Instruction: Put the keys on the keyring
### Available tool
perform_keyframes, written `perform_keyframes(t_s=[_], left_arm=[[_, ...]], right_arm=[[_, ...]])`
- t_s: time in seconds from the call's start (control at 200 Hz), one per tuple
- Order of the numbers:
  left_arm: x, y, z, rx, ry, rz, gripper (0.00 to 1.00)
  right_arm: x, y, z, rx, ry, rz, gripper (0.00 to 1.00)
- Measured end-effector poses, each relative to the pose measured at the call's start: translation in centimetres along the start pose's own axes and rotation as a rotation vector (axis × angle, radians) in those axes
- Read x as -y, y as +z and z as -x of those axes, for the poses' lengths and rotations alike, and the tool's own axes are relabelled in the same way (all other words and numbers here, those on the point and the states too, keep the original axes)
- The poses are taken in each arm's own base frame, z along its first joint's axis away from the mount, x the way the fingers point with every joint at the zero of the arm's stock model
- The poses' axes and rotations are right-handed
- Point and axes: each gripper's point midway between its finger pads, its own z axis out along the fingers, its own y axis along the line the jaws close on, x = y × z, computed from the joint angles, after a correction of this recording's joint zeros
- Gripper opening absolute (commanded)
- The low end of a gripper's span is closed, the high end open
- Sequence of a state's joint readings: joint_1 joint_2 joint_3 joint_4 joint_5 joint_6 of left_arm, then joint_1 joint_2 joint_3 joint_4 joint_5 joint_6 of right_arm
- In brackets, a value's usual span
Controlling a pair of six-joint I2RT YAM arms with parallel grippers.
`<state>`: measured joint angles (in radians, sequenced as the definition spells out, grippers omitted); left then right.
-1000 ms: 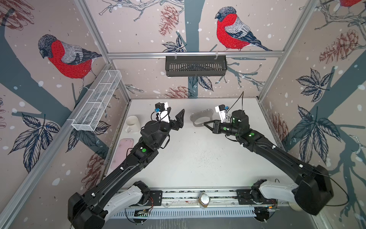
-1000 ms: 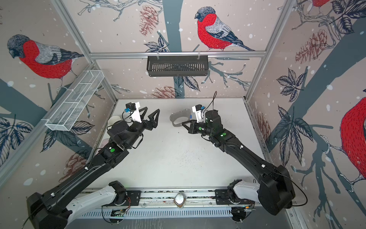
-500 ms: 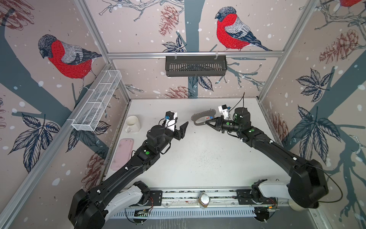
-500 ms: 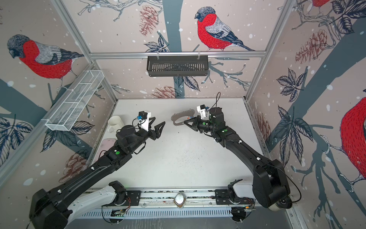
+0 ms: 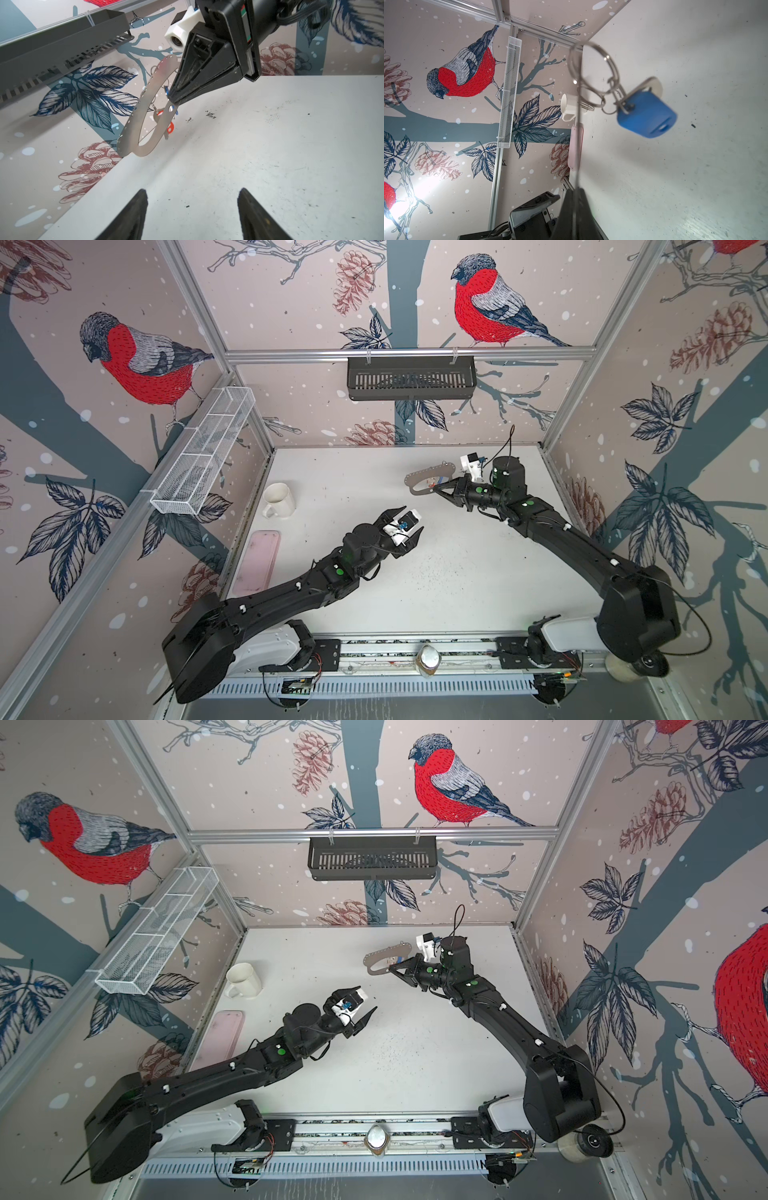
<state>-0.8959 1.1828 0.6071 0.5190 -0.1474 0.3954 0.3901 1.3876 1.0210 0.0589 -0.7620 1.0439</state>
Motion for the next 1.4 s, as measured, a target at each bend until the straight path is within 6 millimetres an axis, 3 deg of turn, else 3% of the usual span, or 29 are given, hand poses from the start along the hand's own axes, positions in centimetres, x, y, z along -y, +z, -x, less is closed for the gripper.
perform_keyframes(t_s=[0.205,0.575,0.926,1.401], left_arm=[[-0.7,2.3,0.3,-0.026,0.147,0.107,0.64],[-1.6,4.7,0.1,-0.041,0.279,0.210,0.42],[-1.2,5.4,-0.2,-0.050,0.408,0.256,0.00],[-1.0,5.4,-0.2,-0.047,0.461,0.315,0.00]], right_arm=[[0.3,0.1,-0.5,-0.016,0.012,-0.015,0.00],[-0.5,-0.1,-1.5,-0.035,0.003,0.002,0.00],[-0.1,-0.1,-2.5,-0.053,0.040,0.002,0.00],[0.0,-0.3,-2.6,-0.048,0.055,-0.005,0.00]])
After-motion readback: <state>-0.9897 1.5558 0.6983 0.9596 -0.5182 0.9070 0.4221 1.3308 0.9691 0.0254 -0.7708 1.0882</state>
